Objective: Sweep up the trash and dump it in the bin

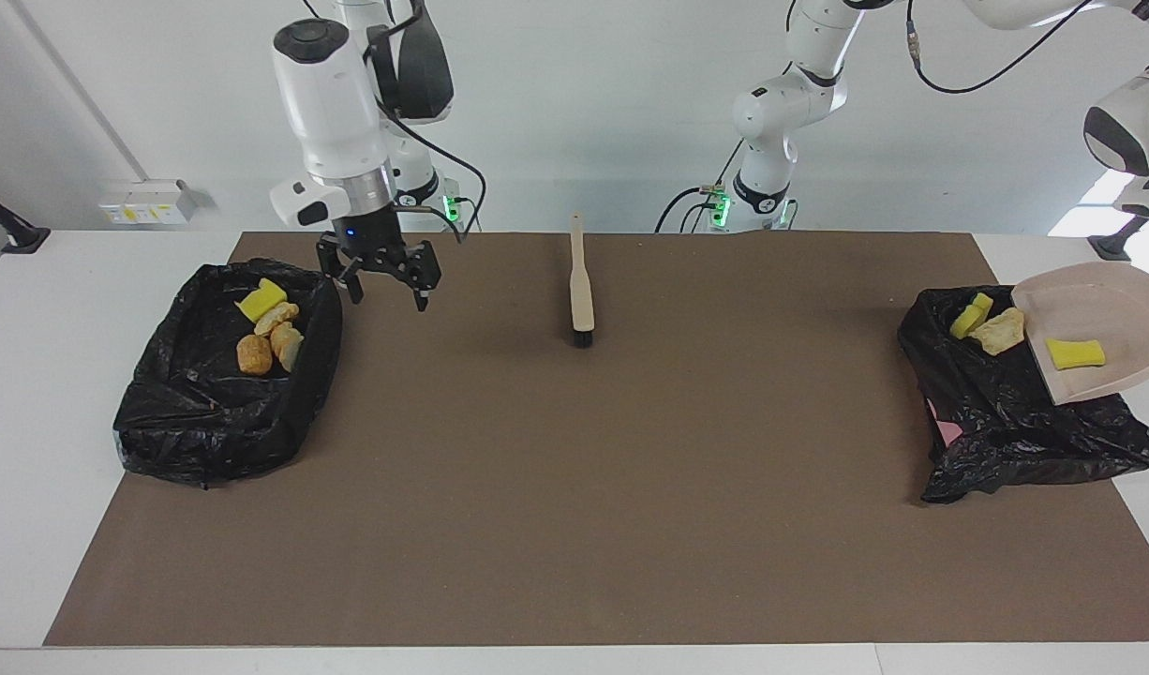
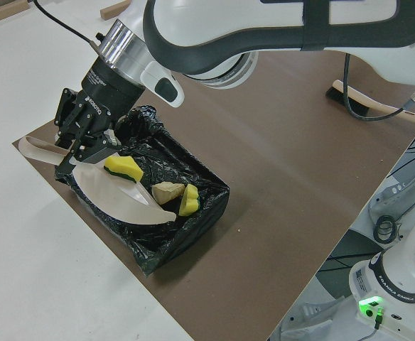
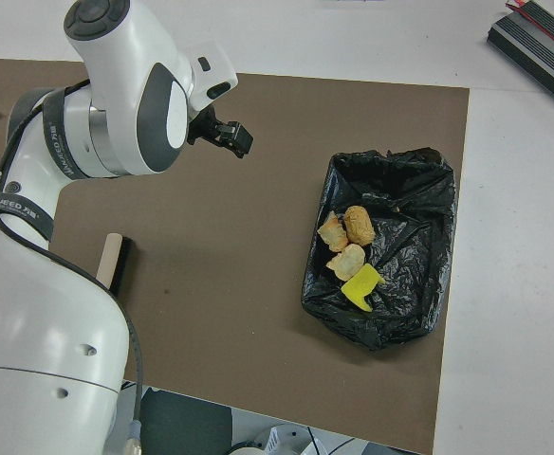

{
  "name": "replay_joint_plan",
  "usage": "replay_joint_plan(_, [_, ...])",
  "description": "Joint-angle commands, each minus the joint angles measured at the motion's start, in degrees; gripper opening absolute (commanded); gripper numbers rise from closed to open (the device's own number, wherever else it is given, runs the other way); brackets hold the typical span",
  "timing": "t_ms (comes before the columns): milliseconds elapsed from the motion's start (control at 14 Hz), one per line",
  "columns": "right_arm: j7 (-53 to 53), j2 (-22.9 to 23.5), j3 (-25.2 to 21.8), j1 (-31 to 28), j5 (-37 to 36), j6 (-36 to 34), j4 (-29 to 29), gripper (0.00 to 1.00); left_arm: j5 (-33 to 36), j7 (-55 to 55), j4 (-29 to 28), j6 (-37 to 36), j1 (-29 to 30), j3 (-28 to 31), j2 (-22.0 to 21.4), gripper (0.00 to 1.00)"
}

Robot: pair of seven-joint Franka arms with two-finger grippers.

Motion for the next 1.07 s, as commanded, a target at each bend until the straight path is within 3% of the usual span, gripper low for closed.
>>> replay_joint_plan(0, [-6.22, 0.54, -6.44, 2.74, -0.46, -7.88, 7.55, 1.0, 5.65, -5.0, -0.55, -1.25, -2.84, 0.61, -1.58, 0.0])
replay_joint_plan(287, [-13.27, -0.07, -8.83, 0.29, -0.03, -16.95, 12.41, 1.0, 10.05, -7.29, 0.07, -7.13, -7.84, 0.44, -2.54, 0.0])
replay_joint_plan(502, [-13.1, -3.67, -10.58, 0.64, -0.02, -17.49, 8.29, 1.0, 14.36, -11.86, -0.19, -8.38, -9.87, 0.35, -2.63, 0.0])
replay_joint_plan(717, [-12.75, -3.59, -10.77, 1.95, -0.03, -16.88, 8.19, 1.0, 14.63, -16.33, -1.59, -8.72, -10.49, 0.26, -3.68, 0.0])
replay_joint_plan(1003, [-13.1, -3.59, -10.86, 2.22, -0.11, -16.88, 8.19, 1.0, 15.95, -17.93, -1.6, -17.14, -14.87, 0.08, -4.3, 0.0])
